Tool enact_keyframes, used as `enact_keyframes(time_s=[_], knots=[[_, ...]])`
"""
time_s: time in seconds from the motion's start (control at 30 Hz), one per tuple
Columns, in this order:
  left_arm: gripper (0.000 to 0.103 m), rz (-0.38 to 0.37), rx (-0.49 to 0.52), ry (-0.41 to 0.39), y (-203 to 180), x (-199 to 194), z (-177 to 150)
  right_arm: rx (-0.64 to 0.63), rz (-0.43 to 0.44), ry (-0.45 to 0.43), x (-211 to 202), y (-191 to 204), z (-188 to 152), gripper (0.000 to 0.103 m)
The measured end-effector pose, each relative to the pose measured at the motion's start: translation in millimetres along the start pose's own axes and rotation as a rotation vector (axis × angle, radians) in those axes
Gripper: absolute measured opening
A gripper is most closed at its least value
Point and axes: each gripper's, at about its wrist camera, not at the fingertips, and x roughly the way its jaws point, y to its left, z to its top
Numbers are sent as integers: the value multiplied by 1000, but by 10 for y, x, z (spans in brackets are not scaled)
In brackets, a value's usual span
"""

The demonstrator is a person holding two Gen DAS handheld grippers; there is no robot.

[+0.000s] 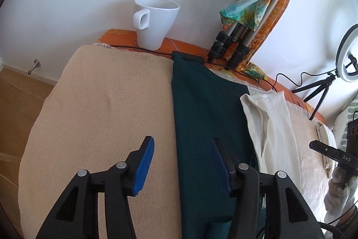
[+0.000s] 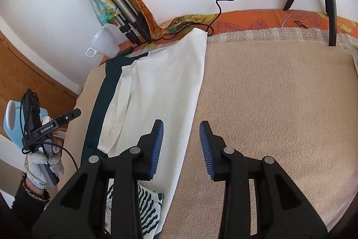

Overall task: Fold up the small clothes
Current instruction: 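Open both grippers and release the folded hem, then grasp the collar end of the strip with both grippers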

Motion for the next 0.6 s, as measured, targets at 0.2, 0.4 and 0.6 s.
enact_keyframes(time_s=[0.2,0.4,0.6], knots=[[53,22,44,8,17,396,360,29,12,0,260,-179,363,36],[53,31,25,11,68,737,616,27,13,7,520,-286,622,36],[58,52,43,-12,9,954,746,46,15,1,731,-359,860,36]])
